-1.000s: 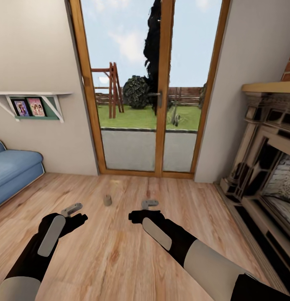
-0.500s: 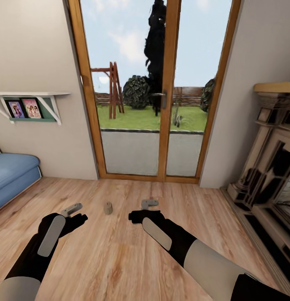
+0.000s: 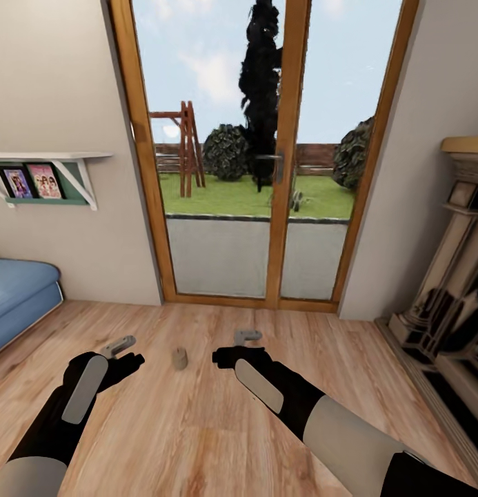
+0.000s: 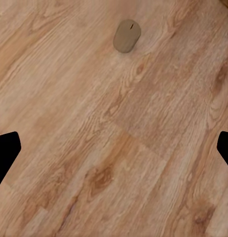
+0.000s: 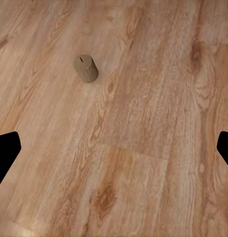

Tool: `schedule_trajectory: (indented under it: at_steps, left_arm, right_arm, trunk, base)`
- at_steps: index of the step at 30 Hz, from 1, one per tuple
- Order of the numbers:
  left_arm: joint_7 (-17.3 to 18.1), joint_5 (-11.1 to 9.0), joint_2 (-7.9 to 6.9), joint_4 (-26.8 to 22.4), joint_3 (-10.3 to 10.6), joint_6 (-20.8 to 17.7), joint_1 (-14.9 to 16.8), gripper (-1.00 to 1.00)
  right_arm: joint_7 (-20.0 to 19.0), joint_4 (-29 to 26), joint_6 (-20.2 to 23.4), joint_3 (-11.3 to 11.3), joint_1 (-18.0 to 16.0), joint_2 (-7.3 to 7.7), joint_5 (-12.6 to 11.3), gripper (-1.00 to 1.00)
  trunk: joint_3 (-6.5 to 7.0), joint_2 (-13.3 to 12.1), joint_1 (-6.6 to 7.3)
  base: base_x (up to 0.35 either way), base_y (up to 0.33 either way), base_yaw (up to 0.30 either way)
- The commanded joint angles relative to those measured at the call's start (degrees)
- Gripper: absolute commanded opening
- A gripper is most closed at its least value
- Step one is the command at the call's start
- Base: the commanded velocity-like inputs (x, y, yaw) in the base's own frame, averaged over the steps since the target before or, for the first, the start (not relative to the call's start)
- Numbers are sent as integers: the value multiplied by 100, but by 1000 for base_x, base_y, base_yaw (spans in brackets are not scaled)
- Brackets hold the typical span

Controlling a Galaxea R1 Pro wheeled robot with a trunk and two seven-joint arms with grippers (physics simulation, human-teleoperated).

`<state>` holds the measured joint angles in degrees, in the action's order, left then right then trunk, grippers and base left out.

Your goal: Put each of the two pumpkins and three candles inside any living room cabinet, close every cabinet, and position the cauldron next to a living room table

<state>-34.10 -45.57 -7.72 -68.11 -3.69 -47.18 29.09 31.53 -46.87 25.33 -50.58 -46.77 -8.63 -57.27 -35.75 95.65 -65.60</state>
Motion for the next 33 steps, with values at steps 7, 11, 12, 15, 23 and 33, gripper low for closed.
schedule_trajectory:
  at_steps: [7, 11, 12, 15, 23, 33]
  left_arm:
    - [-52, -60, -2, 29, 0, -3, 5, 100]
    - [-49, -57, -2, 34, 0, -2, 2, 100]
    - [-49, -57, -2, 34, 0, -2, 3, 100]
    - [-52, -59, -2, 36, 0, 1, 4, 100]
    - [-66, -67, -2, 55, 0, 7, 4, 100]
    - [-94, -57, -8, 407, 14, 18, 15, 100]
  right_arm:
    - [36, -82, 31, 20, -8, -12, -48, 100]
    - [-52, -1386, 156, 45, 5, 239, -143, 100]
    - [-51, -1677, 207, 49, 6, 381, -154, 100]
    - [-44, -2449, 299, 55, 9, 824, -257, 100]
    - [-33, -3334, 324, 57, 18, 1437, -787, 100]
    - [-41, -3361, 323, 56, 24, 1453, -812, 100]
  trunk:
    - [-6, 3, -3]
    - [-6, 3, -3]
    - [-6, 3, -3]
    - [-6, 3, -3]
    - [-6, 3, -3]
    - [-6, 3, -3]
  base:
    - [326, 45, 0]
    - [326, 2, 0]
    - [326, 1, 0]
    - [326, 0, 0]
    - [321, -50, 0]
    - [306, -149, 0]
